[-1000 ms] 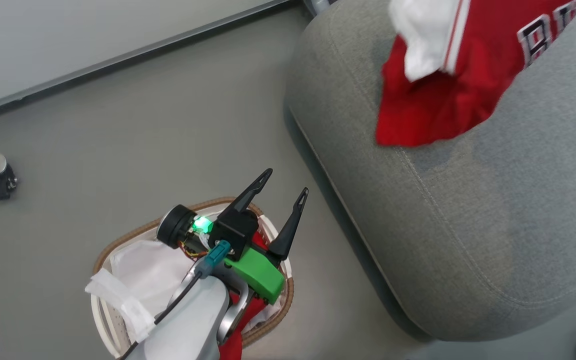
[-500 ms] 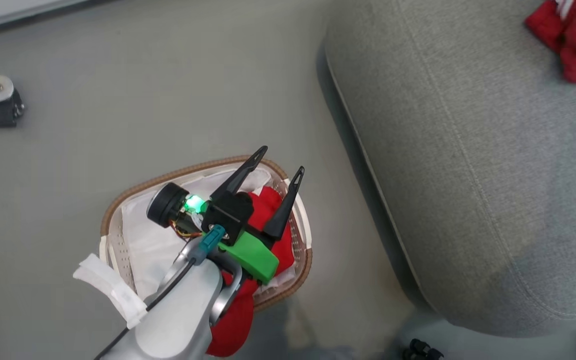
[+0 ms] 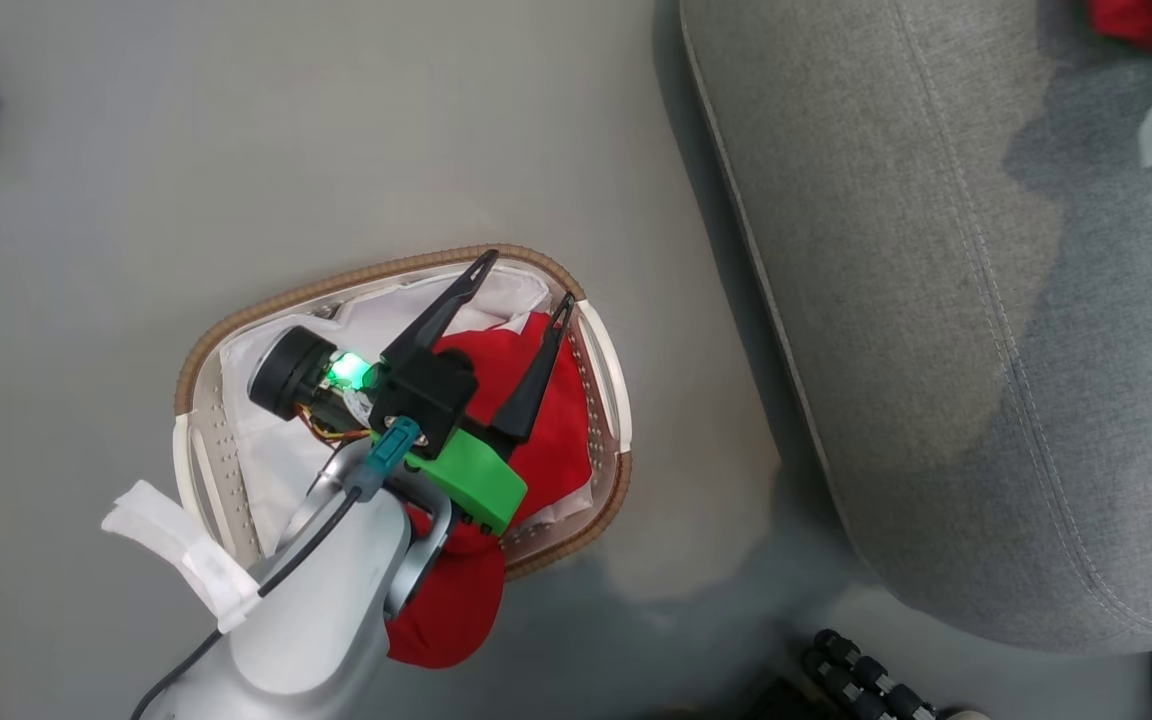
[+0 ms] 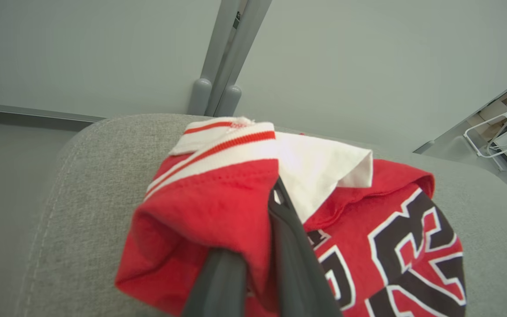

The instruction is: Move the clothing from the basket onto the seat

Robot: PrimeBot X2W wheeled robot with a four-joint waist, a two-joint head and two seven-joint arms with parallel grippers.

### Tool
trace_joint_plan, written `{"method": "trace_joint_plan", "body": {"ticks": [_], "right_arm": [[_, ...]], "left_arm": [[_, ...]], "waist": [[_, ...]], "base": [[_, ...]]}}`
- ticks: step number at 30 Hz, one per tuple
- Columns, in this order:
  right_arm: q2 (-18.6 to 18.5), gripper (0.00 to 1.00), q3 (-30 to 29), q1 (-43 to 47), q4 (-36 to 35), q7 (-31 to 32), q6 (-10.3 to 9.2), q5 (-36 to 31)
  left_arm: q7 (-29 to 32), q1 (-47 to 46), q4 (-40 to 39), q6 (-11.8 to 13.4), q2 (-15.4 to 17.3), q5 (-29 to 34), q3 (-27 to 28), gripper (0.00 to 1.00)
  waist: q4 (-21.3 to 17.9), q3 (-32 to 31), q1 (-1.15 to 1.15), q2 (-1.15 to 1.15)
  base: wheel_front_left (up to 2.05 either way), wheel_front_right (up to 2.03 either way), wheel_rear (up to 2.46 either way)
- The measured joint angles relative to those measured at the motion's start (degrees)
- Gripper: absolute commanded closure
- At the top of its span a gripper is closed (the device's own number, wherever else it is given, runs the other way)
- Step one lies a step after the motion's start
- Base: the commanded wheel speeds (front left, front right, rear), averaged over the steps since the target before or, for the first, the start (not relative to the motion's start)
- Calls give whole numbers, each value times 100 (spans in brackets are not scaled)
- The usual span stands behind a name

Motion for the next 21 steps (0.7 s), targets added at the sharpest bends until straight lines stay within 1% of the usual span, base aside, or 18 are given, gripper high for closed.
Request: {"method": "trace_joint_plan", "body": {"ticks": [1,2,3,4,5,12,15,21], "right_arm": [[92,85,-14,67,3,1,0,-21],[159,70,-35,121,8,1,0,-47],[193,62,-63,157,2,1,0,-49],[219,1,-96,211,-27,1,0,-71],[233,0,-122,266,-69,1,0,-100],[274,0,-259,806,-447,-7,0,-197],[354,0,-253,1122,-662,-7,0,-200],[379,0,-205,1667,-1032,-7,0,-188]], "left_arm": [[7,-8,-13,14,10,0,4,0],[9,-8,-16,18,20,-1,2,0],[18,-8,-20,24,24,-1,2,0],[18,-8,-23,24,27,-2,0,0],[18,-8,-25,40,27,-9,-1,0],[-40,-4,19,70,16,-97,33,0],[-77,8,65,82,-19,-138,33,0],[-141,29,177,82,-123,-211,55,0]], "waist": [[3,36,0,0],[7,63,0,0],[11,78,0,0],[22,85,0,0],[32,83,0,0],[52,-84,0,0],[48,-200,0,0],[69,-513,0,0]], "base": [[0,0,0],[0,0,0],[0,0,0],[0,0,0],[0,0,0],[0,0,0],[0,0,0],[0,0,0]]}}
